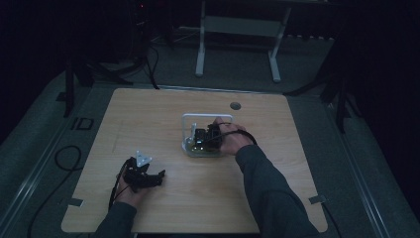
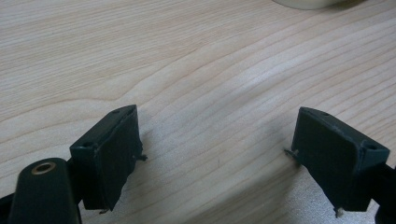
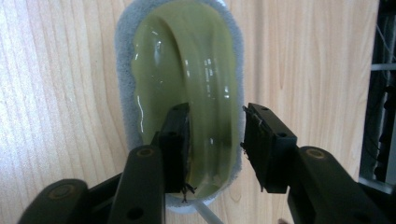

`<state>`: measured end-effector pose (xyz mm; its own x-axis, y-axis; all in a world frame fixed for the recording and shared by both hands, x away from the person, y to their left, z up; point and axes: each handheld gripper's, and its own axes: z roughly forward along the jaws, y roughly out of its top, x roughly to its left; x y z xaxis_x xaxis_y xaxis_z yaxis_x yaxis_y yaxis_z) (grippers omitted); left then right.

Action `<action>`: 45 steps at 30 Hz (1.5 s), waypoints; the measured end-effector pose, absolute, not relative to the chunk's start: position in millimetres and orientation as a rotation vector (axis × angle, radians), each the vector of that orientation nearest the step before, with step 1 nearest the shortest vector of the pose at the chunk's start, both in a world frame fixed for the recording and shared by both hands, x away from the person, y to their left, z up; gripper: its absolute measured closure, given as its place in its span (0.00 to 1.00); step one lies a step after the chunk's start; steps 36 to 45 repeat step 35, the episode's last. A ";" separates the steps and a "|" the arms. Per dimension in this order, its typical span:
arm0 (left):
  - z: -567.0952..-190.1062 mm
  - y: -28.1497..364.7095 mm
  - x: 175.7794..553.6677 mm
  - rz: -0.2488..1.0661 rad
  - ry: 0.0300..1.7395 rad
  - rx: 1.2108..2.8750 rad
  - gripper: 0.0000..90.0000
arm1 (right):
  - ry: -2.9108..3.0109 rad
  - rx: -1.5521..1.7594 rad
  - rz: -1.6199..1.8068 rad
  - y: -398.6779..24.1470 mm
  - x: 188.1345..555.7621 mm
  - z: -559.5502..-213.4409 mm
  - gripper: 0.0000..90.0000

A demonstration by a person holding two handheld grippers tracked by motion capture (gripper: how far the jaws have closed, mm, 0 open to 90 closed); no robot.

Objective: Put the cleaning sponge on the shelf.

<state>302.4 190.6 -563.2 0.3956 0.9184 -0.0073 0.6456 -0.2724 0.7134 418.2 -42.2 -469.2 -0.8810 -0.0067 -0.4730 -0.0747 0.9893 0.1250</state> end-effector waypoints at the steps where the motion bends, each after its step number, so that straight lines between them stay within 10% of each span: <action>1: -563.2 190.6 302.4 0.550 1.332 2.018 0.17 | 2.640 -0.049 0.202 -42.8 417.9 -467.8 0.64; 45: -563.3 190.5 302.5 0.553 1.332 2.014 0.17 | 2.694 0.240 0.611 -78.5 373.8 -430.9 0.61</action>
